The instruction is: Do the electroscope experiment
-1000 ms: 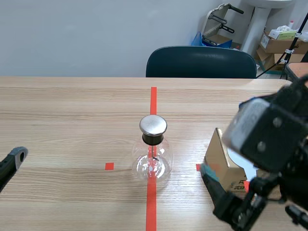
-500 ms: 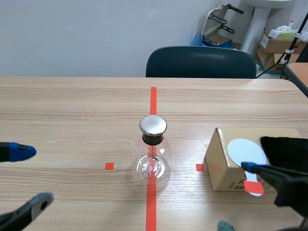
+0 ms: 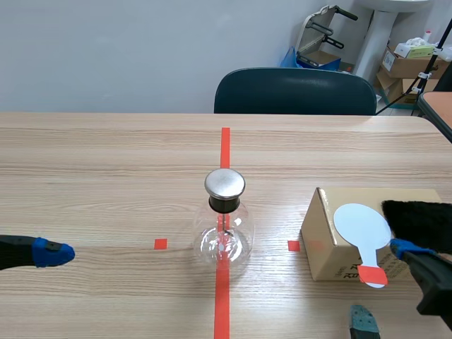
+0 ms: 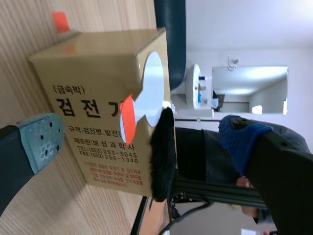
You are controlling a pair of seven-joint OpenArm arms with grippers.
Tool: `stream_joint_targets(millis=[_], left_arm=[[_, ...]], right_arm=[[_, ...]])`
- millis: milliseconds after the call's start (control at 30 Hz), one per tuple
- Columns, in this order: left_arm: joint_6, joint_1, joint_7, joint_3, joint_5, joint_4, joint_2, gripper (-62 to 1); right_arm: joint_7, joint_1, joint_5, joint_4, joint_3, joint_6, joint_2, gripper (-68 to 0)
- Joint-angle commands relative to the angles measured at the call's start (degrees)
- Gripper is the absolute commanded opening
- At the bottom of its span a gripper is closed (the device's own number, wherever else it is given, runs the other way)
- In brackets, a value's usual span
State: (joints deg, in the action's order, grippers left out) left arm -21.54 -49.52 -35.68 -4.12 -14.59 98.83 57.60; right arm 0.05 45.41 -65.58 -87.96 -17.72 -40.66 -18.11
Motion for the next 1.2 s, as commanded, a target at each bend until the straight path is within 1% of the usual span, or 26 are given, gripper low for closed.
stream_joint_targets(millis=[0,67,133,200,267,433,533,833,900,967,1133,1167], left_arm=[[-1.0,0.2,-1.0,0.1,-0.5,0.6,-0.3,-10.1],[-1.7,0.2,-1.7,0.1,0.7,0.6,-0.3,-10.1],[-2.4,0.2,-2.3,0.1,0.9,0.6,-0.3,-10.1],[-2.9,0.2,-2.5,0.0,0.9,0.6,-0.3,-10.1],[-3.7,0.2,-2.6,0.0,0.9,0.6,-0.3,-10.1],[-3.8,0.2,-2.9,-0.4,1.0,0.6,-0.3,-10.1],[-3.8,0.2,-3.0,-0.4,2.3,0.6,-0.3,-10.1],[-4.5,0.2,-2.9,-0.5,2.5,0.6,-0.4,-10.1],[-4.8,0.2,-2.9,-0.5,3.3,0.6,-0.4,-10.1],[-4.9,0.2,-2.9,-0.5,3.3,0.6,-0.4,-10.1],[-5.0,0.2,-2.9,-0.5,3.3,0.6,-0.4,-10.1],[-5.0,0.2,-2.9,-0.5,3.3,0.6,-0.4,-10.1]], right_arm=[[-0.6,-1.0,-0.5,-0.5,0.0,-0.5,-0.3,0.4],[-2.3,-2.5,-0.5,0.4,-0.5,-0.5,-0.3,0.4],[-4.4,-3.7,-0.9,1.4,-1.1,-0.5,-0.3,0.4],[-5.3,-5.0,-0.9,2.4,-1.7,-0.5,-0.3,0.4],[-5.2,-6.0,-0.9,3.0,-2.2,-0.5,-0.3,0.4],[-5.3,-6.5,-0.9,3.1,-3.4,-0.5,-0.3,0.4],[-5.4,-6.5,-0.9,3.1,-3.6,-0.5,-0.3,0.4],[-7.1,-6.5,-1.1,3.1,-3.6,-0.5,-0.3,0.4],[-7.1,-6.5,-1.2,3.1,-3.6,-0.5,-0.3,-0.2],[-7.1,-6.5,-1.3,3.1,-3.6,-0.5,-0.3,-7.1],[-7.0,-6.5,-1.3,3.1,-3.6,-0.5,-0.3,-31.5],[-7.0,-6.5,-1.3,3.1,-3.6,-0.5,-0.3,-35.4]])
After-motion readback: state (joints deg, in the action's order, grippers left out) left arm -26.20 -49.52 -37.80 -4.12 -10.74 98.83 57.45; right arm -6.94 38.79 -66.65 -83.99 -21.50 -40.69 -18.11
